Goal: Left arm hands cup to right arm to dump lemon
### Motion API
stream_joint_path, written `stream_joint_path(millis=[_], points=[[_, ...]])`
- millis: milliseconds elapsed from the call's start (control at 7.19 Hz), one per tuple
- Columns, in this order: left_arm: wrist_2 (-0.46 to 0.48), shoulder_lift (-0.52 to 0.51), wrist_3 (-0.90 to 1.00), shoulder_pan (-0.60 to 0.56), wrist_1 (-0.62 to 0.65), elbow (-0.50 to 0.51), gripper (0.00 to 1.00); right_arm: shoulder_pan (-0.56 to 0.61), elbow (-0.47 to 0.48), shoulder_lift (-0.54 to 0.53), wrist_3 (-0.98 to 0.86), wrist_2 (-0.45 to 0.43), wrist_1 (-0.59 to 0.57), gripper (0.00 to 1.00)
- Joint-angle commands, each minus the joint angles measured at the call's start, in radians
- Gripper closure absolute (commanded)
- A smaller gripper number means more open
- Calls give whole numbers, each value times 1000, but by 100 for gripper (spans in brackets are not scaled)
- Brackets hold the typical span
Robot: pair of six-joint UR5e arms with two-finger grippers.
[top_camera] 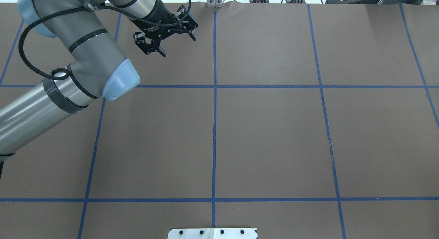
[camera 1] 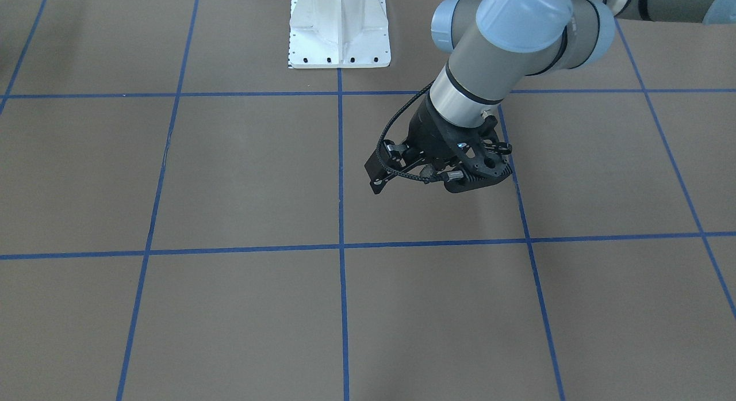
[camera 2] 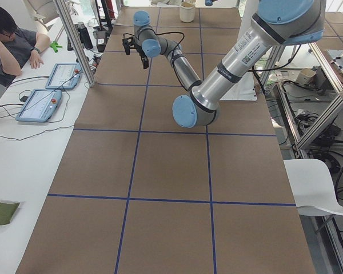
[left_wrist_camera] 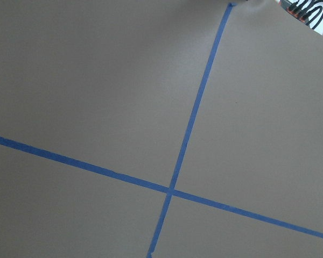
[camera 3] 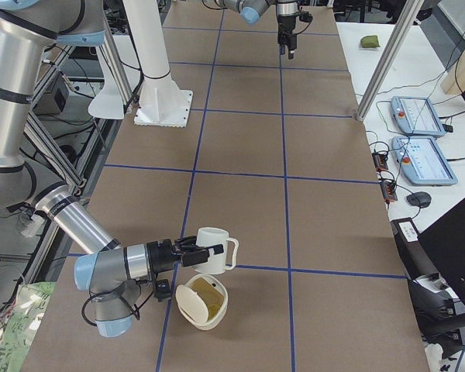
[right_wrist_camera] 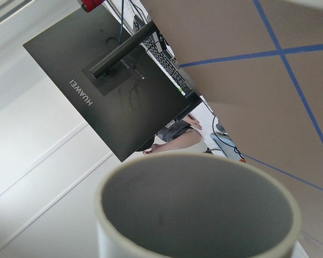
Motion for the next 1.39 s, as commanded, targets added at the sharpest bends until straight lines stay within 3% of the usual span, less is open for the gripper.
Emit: stream_joint_path(millis=[0, 278, 696, 1252], points=[[0, -1, 0, 3, 0, 0, 0, 3, -1, -4, 3, 0, 6, 79], [0, -1, 0, 5, 0, 1, 0, 3, 13, 4, -29, 5, 33, 78], [0, 2, 0, 6, 0, 0, 0, 2, 11, 21, -342, 48, 46, 77], [0, 7, 0, 9, 0, 1, 0, 2, 68, 19, -763, 190, 35, 78]])
